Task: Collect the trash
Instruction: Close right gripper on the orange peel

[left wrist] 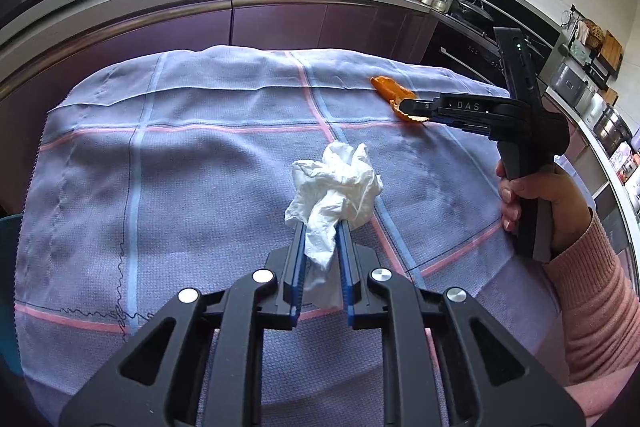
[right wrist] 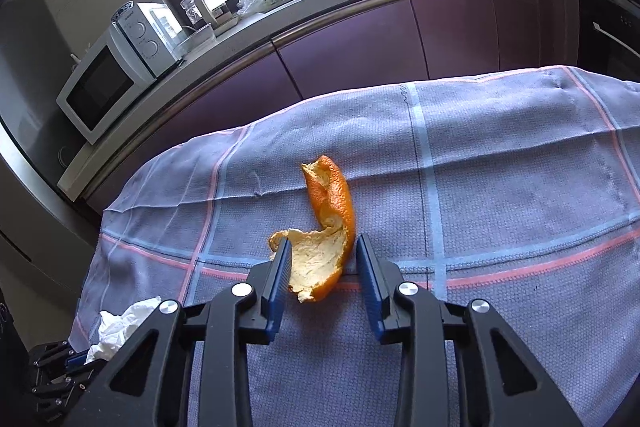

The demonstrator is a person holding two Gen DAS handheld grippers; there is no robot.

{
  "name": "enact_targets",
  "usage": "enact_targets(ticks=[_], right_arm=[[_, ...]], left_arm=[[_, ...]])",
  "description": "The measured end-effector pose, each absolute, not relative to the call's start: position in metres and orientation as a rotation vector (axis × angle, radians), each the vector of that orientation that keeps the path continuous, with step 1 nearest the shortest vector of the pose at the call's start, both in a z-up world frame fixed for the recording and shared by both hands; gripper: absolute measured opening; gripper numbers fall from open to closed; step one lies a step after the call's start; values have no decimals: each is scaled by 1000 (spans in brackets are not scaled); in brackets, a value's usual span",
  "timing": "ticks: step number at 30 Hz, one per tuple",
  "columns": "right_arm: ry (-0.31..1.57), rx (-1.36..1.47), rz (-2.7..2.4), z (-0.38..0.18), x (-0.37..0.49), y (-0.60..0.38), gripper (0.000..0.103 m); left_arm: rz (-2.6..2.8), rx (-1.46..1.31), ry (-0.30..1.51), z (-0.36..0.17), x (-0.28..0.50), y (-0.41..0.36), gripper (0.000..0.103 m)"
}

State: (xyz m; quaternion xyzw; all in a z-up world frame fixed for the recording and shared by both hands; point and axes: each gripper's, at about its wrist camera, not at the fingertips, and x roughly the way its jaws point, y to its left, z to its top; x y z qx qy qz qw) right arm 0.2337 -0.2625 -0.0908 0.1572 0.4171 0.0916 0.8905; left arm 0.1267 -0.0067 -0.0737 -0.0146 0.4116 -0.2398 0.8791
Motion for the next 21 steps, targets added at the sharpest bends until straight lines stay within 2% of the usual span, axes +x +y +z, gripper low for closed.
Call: enact_targets(ticks=[1, 6, 9, 21], right_arm=[[867, 326, 189, -91, 234, -262, 24], [870, 338, 190, -92, 235, -264, 12], [861, 348, 198, -90, 233, -267, 6], [820, 381, 285, -77, 198, -266, 5]], left_arm=[[-498, -31, 857, -74, 127, -6, 15], [-493, -27, 853, -72, 125, -6, 30], [-495, -18, 844, -70, 124, -7, 34], [-515, 62, 863, -78, 131, -26, 36]])
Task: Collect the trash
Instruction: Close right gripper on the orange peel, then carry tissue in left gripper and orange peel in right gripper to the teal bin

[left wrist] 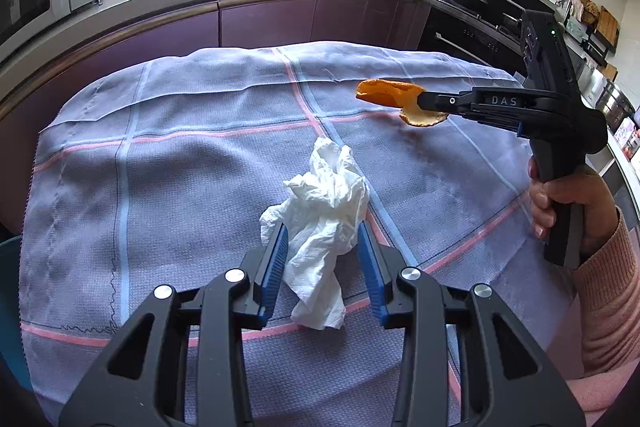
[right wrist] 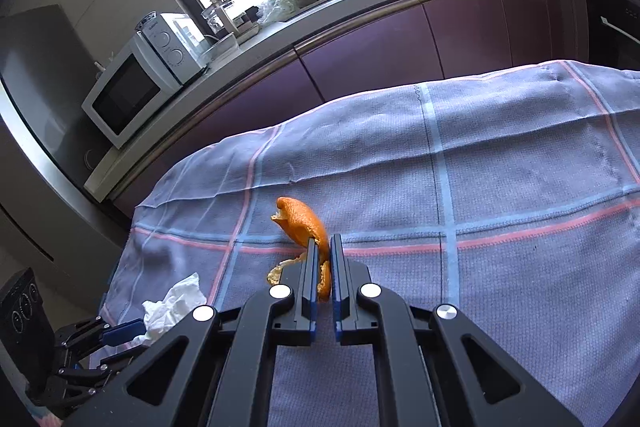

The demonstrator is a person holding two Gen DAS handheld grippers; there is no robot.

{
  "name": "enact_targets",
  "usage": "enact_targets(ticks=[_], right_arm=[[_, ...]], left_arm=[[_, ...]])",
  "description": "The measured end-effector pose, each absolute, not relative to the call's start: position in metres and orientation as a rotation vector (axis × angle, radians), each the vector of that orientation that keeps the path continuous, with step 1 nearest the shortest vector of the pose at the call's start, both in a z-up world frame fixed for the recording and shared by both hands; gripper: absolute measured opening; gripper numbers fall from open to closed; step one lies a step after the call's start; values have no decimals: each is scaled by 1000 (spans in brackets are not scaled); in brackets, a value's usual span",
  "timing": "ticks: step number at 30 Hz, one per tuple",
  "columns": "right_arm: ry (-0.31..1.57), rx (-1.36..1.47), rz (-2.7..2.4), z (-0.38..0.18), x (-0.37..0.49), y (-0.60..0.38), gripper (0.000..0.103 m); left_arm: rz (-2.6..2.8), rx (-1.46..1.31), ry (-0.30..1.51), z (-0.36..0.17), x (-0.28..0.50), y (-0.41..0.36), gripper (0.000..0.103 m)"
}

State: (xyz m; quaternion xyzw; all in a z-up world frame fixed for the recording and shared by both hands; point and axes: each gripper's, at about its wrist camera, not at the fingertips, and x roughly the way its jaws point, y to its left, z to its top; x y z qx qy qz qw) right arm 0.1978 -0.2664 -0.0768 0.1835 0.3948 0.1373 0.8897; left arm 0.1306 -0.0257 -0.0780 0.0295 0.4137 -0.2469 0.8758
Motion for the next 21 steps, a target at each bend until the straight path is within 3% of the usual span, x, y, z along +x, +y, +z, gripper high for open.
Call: enact_targets(ticks=[2, 5, 9, 21], right_arm=[[817, 384, 300, -76, 191, -266, 5], [821, 393, 322, -77, 183, -264, 5], [832, 412, 347, -80, 175, -261, 5], [856, 430, 349, -88, 155, -259, 9]], left_arm=[[-514, 72, 875, -81, 132, -29, 34], [-513, 67, 906, -88, 136, -30, 18], [-504, 42, 910, -89, 138, -27, 12], [-488, 0, 874, -77, 126, -12, 11]])
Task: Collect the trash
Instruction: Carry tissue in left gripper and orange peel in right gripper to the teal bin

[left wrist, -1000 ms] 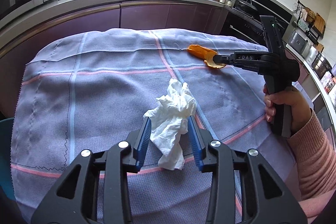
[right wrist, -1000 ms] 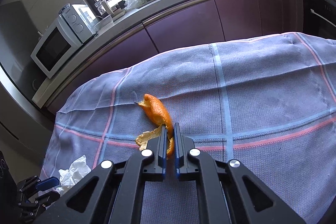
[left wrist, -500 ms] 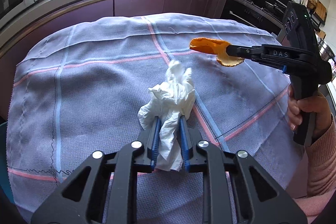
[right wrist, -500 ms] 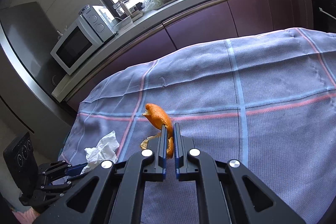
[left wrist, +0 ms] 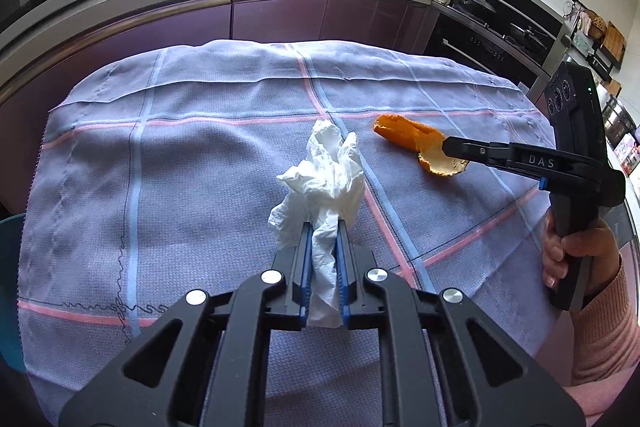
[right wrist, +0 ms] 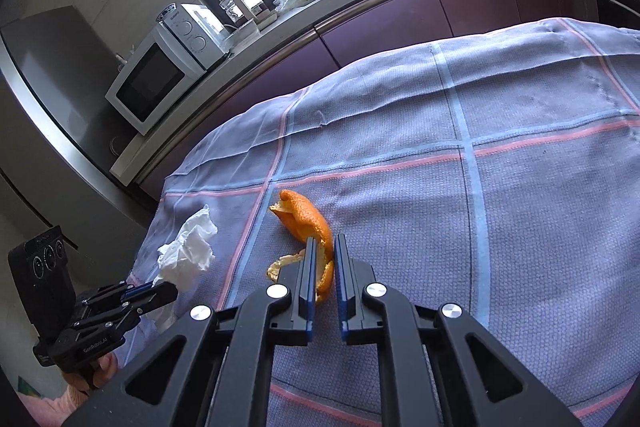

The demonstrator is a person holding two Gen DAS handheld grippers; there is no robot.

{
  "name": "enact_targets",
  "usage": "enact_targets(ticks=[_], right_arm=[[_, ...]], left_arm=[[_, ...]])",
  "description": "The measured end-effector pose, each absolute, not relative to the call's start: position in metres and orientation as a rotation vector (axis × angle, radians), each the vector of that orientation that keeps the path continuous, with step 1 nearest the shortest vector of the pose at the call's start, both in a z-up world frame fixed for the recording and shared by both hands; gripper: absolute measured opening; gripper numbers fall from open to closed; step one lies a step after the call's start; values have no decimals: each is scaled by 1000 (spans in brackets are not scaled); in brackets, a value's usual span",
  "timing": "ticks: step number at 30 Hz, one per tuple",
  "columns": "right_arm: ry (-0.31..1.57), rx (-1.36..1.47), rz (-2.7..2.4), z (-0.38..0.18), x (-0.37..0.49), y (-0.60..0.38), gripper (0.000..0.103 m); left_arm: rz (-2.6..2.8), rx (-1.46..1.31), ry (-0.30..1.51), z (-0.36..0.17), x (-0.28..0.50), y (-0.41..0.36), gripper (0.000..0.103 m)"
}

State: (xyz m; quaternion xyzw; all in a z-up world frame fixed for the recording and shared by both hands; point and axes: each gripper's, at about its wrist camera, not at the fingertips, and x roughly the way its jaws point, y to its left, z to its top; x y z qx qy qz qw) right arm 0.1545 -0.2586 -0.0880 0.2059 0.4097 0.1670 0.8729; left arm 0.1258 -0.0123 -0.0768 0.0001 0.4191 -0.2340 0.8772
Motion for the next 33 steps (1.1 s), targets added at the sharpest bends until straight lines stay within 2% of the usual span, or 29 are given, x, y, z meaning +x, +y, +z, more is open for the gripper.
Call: enact_targets(ticks=[5, 9, 33], right_arm=[[879, 420, 350, -92, 154, -257, 10], [872, 422, 354, -92, 153, -255, 4], [797, 440, 550, -57, 127, -186, 4]], left_arm=[[-486, -9, 869, -77, 121, -6, 11], [-479, -18, 863, -75, 118, -1, 11], [-362, -65, 765, -39, 76, 78, 11]])
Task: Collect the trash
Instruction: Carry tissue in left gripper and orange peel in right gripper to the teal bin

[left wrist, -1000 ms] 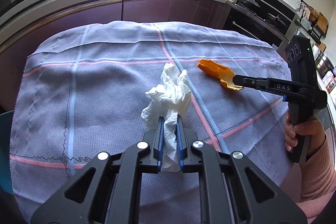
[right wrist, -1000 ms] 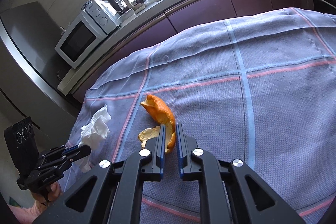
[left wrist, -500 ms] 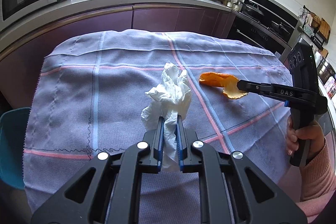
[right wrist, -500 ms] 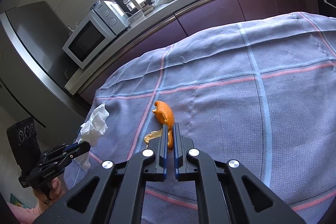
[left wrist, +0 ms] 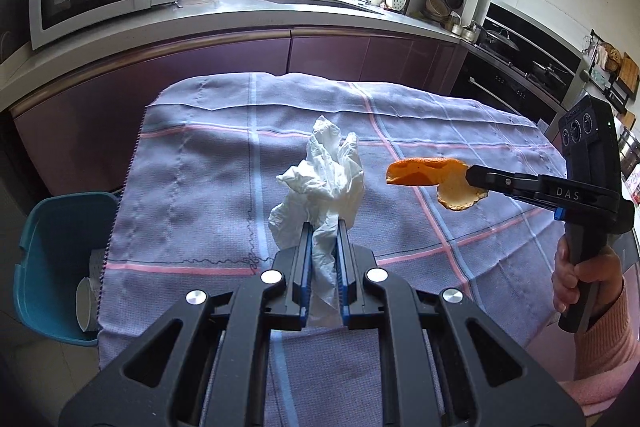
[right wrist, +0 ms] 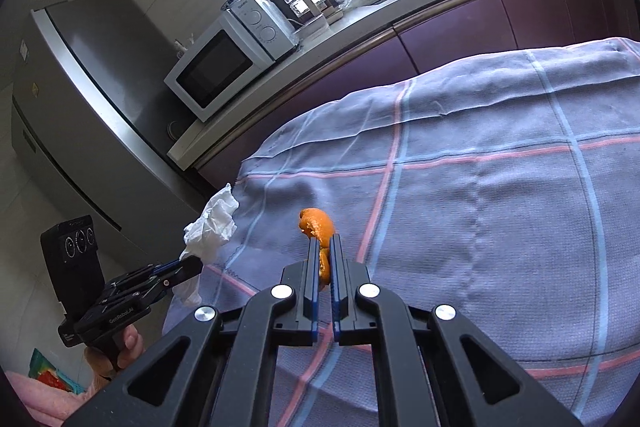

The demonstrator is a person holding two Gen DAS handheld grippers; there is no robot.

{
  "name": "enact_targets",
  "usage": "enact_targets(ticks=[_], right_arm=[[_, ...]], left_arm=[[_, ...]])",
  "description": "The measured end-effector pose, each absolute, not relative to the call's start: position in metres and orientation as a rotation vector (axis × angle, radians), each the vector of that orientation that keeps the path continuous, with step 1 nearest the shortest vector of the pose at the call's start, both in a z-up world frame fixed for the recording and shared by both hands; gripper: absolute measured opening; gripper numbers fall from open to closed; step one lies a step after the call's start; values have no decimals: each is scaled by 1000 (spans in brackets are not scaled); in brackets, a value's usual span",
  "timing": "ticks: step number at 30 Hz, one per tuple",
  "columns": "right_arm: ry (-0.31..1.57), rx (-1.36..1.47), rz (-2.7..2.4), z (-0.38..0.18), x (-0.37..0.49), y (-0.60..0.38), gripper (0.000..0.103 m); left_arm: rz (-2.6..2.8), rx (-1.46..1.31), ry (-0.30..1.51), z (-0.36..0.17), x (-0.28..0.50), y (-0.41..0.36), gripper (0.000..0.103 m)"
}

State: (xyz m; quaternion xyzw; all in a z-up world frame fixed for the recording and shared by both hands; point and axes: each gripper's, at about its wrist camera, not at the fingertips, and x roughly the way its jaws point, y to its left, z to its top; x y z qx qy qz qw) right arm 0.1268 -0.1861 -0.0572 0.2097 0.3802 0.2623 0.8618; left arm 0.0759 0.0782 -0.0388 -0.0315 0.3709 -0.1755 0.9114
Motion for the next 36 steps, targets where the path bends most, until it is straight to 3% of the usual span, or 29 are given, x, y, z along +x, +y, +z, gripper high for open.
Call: enact_targets(ticks=[14, 20, 36], right_arm=[[936, 360, 545, -91, 134, -153, 13], [937, 335, 559, -91, 134, -145, 4], [873, 374, 652, -68, 128, -126, 4]], left_arm=[[-317, -96, 759, -41, 61, 111, 11], [-311, -101, 766, -44, 60, 114, 11], [-267, -111, 753, -41, 53, 134, 11]])
